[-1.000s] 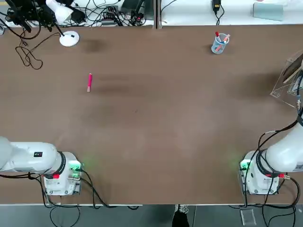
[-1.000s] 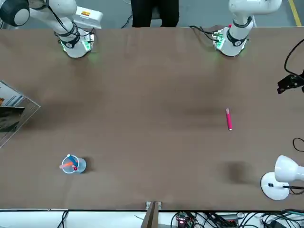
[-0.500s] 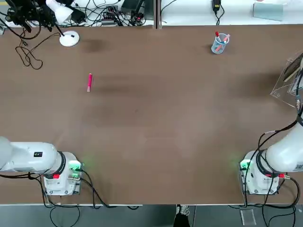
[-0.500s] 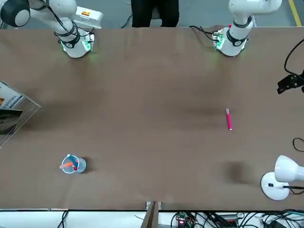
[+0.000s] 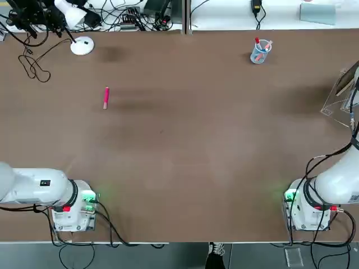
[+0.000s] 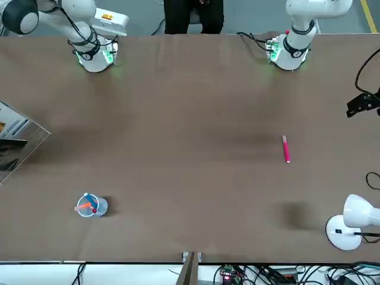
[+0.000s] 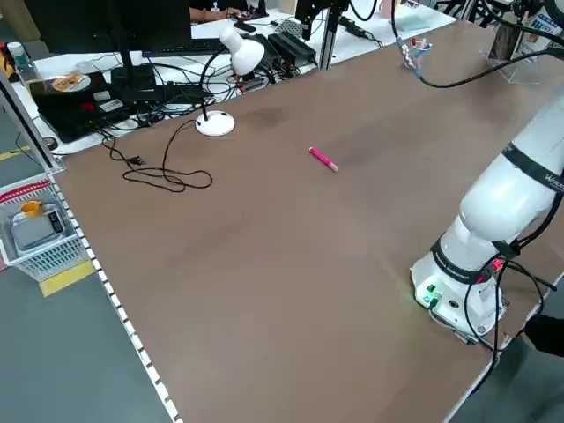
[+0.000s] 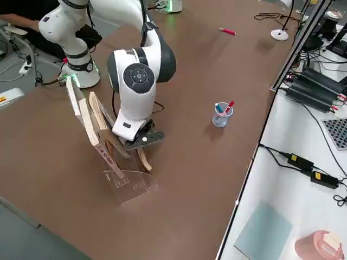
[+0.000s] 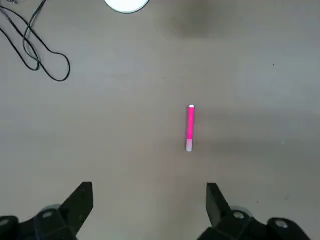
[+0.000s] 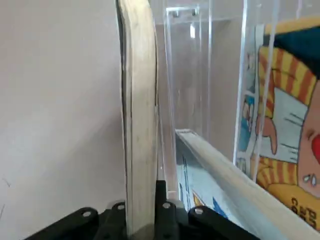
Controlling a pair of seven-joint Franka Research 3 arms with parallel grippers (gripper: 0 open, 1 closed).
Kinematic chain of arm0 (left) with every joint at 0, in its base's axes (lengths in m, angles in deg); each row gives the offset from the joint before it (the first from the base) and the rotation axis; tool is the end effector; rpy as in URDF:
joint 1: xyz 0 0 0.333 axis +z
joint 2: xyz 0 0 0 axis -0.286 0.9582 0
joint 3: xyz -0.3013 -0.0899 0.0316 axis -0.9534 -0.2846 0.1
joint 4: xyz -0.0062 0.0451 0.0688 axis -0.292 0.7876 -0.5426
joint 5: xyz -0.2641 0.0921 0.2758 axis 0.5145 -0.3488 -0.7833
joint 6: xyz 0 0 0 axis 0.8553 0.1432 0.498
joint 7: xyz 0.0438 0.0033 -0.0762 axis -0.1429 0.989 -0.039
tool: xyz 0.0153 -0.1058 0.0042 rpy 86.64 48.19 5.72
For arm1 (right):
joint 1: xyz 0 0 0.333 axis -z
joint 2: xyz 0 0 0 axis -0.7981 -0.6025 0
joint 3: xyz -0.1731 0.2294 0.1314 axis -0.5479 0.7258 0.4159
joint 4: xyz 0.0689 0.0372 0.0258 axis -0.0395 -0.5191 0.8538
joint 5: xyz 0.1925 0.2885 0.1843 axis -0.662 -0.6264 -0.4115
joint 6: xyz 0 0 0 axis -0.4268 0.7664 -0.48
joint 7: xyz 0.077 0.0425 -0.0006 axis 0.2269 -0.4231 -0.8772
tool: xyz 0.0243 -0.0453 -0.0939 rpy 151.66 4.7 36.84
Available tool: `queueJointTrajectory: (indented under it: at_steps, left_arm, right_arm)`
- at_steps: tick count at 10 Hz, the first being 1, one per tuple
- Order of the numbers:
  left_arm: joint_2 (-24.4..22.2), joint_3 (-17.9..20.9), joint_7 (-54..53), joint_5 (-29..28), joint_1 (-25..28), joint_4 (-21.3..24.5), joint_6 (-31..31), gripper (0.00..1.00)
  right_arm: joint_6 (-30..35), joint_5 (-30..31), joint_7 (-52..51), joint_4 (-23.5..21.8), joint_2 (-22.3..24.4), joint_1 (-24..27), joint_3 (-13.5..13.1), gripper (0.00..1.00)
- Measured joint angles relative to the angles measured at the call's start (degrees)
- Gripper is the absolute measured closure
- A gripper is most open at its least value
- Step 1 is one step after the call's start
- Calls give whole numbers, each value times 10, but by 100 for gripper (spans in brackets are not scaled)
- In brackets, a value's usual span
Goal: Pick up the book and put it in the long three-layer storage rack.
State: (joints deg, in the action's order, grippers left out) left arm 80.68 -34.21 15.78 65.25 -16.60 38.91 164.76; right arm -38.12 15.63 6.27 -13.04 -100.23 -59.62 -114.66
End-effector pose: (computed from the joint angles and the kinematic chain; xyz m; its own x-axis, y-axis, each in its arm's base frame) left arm 0.5424 -0.0099 0.5798 0.9989 0.0466 0.0055 0.0466 -0.9988 -0.0133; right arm 0.5828 -0.3124 0.3617 0.7563 -0.6182 -0.2141 -0.6240 -0.7800 0.0478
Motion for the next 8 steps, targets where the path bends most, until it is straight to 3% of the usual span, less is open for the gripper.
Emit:
queueJointTrajectory:
  at_steps: [5,8]
  left_arm:
    - [0,0,0,0,0,0,2,0]
    - [0,0,0,0,0,0,2,0]
  right_arm:
    - [-12,3,-11,0,-2,0,-1,81]
    - [-14,3,-16,0,-2,1,-2,59]
